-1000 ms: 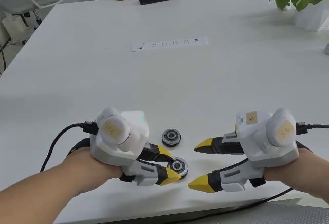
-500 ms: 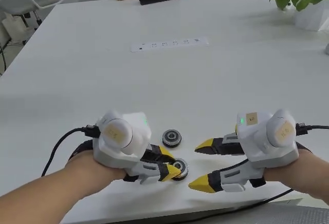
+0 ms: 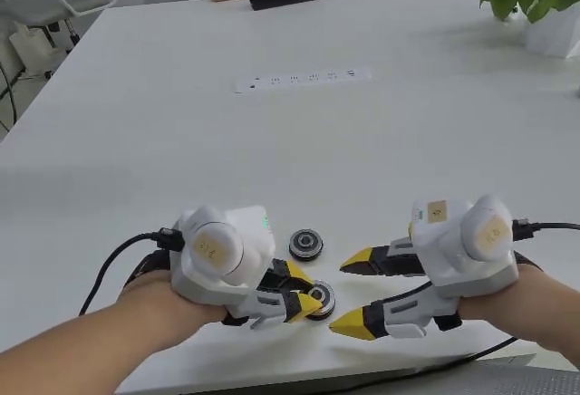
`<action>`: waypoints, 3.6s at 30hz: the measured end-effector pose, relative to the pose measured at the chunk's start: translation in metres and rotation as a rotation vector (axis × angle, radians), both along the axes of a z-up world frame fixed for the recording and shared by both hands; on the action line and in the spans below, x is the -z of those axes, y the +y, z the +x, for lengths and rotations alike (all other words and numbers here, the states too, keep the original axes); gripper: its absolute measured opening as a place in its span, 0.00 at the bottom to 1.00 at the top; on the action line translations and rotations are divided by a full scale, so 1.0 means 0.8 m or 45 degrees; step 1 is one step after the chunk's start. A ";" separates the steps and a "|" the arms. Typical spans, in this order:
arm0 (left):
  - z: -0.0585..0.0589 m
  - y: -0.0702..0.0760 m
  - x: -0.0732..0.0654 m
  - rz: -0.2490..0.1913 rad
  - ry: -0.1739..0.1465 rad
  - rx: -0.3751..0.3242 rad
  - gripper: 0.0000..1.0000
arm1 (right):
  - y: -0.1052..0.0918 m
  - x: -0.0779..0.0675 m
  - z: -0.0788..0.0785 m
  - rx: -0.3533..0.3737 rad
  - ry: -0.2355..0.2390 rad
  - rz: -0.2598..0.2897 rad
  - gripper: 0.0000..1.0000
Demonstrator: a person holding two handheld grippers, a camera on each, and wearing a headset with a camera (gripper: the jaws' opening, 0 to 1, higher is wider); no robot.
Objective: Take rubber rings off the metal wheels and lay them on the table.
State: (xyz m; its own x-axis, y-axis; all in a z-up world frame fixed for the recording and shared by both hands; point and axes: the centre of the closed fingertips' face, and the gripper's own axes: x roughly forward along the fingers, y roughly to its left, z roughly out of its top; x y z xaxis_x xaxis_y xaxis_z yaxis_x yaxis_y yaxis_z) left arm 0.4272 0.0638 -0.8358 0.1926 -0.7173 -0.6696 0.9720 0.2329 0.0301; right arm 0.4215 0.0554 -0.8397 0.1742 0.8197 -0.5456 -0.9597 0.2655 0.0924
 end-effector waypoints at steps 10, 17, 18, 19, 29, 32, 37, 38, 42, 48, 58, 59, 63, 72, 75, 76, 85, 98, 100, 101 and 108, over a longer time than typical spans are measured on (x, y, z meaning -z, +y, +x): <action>0.001 0.000 0.001 -0.005 0.004 -0.014 0.07 | 0.005 0.011 0.002 -0.055 -0.012 -0.048 0.40; 0.001 0.000 0.001 -0.009 0.005 -0.019 0.07 | 0.011 0.014 0.000 -0.093 -0.010 -0.055 0.36; 0.002 0.000 0.001 -0.009 0.004 -0.019 0.07 | 0.012 0.014 -0.001 -0.098 -0.010 -0.058 0.36; 0.002 0.000 0.001 -0.009 0.004 -0.019 0.07 | 0.013 0.014 -0.001 -0.104 -0.008 -0.058 0.35; 0.002 0.000 0.001 -0.014 0.003 -0.026 0.07 | 0.024 0.010 0.002 -0.088 0.008 -0.006 0.33; 0.002 -0.001 0.002 -0.018 0.004 -0.028 0.07 | 0.025 0.011 0.003 -0.083 0.012 -0.001 0.32; 0.002 -0.001 0.002 -0.018 0.004 -0.032 0.07 | 0.027 0.015 -0.001 -0.102 0.002 -0.018 0.32; 0.002 -0.001 0.002 -0.018 0.004 -0.033 0.07 | 0.027 0.015 -0.001 -0.103 0.001 -0.020 0.31; 0.002 -0.001 0.002 -0.019 0.003 -0.036 0.07 | 0.027 0.015 0.002 -0.099 -0.003 -0.019 0.30; 0.002 -0.001 0.002 -0.020 0.003 -0.040 0.07 | 0.027 0.013 0.004 -0.099 -0.022 -0.018 0.26; 0.002 -0.001 0.002 -0.022 0.002 -0.040 0.07 | 0.019 0.014 0.003 -0.069 -0.012 -0.014 0.25; 0.002 -0.001 0.002 -0.023 0.002 -0.041 0.07 | 0.018 0.014 0.002 -0.065 -0.011 -0.014 0.25; 0.002 -0.001 0.002 -0.024 0.002 -0.041 0.07 | 0.016 0.013 0.001 -0.056 -0.010 -0.011 0.24; 0.002 -0.001 0.002 -0.028 0.001 -0.043 0.07 | 0.011 0.014 0.001 -0.045 -0.015 -0.015 0.22; 0.002 -0.001 0.002 -0.028 0.002 -0.045 0.07 | 0.009 0.014 0.000 -0.054 -0.041 -0.033 0.21; 0.002 -0.001 0.002 -0.028 0.002 -0.046 0.07 | 0.009 0.014 0.000 -0.056 -0.044 -0.039 0.20; 0.002 -0.001 0.002 -0.030 0.003 -0.049 0.07 | 0.007 0.014 -0.001 -0.051 -0.042 -0.050 0.19; 0.002 -0.001 0.002 -0.034 0.009 -0.058 0.07 | 0.000 0.018 0.001 -0.017 -0.015 -0.074 0.09; 0.002 -0.001 0.002 -0.035 0.010 -0.060 0.07 | -0.001 0.019 0.001 -0.014 -0.008 -0.074 0.09; 0.002 -0.001 0.002 -0.037 0.010 -0.061 0.07 | -0.001 0.019 0.001 -0.009 0.001 -0.073 0.08; 0.003 -0.001 0.002 -0.038 0.010 -0.063 0.07 | -0.002 0.021 0.001 0.010 0.035 -0.064 0.04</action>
